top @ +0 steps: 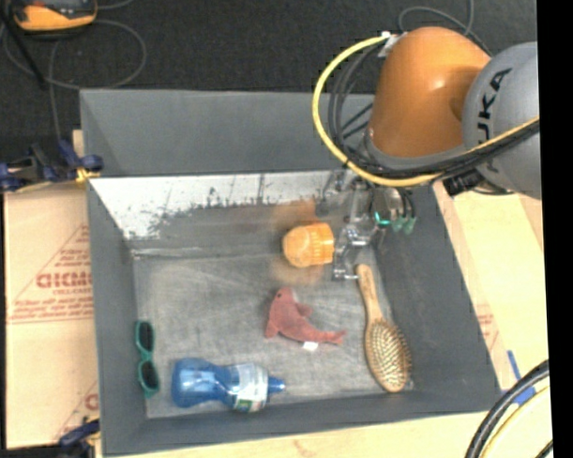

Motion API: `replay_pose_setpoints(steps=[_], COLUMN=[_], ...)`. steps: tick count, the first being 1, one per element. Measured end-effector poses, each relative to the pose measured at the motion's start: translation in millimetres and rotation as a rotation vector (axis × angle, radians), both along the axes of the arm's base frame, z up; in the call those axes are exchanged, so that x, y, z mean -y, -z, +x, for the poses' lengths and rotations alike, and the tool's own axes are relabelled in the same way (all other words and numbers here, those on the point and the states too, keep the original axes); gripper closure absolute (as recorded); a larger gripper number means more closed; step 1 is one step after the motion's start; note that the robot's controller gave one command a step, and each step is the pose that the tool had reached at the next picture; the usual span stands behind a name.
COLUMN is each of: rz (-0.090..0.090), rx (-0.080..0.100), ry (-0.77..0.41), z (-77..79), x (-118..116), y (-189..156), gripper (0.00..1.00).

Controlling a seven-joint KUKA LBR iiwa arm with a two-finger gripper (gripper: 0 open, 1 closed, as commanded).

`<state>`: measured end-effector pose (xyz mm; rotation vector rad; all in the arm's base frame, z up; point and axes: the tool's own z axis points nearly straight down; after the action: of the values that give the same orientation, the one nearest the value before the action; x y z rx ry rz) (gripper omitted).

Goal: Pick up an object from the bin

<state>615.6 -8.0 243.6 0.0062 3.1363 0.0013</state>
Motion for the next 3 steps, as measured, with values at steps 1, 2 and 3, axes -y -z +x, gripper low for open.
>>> replay_pose_setpoints(steps=[1,2,3], rz=[-0.004,0.001,-0.002], rx=[0.006,-0.004,0.000], ry=[-0.054,-0.023,-0.181], z=[2.0,-19.8,-35.0], x=[-1,-8,-34], y=[50,90,135], gripper=[0.00,0.00,1.00])
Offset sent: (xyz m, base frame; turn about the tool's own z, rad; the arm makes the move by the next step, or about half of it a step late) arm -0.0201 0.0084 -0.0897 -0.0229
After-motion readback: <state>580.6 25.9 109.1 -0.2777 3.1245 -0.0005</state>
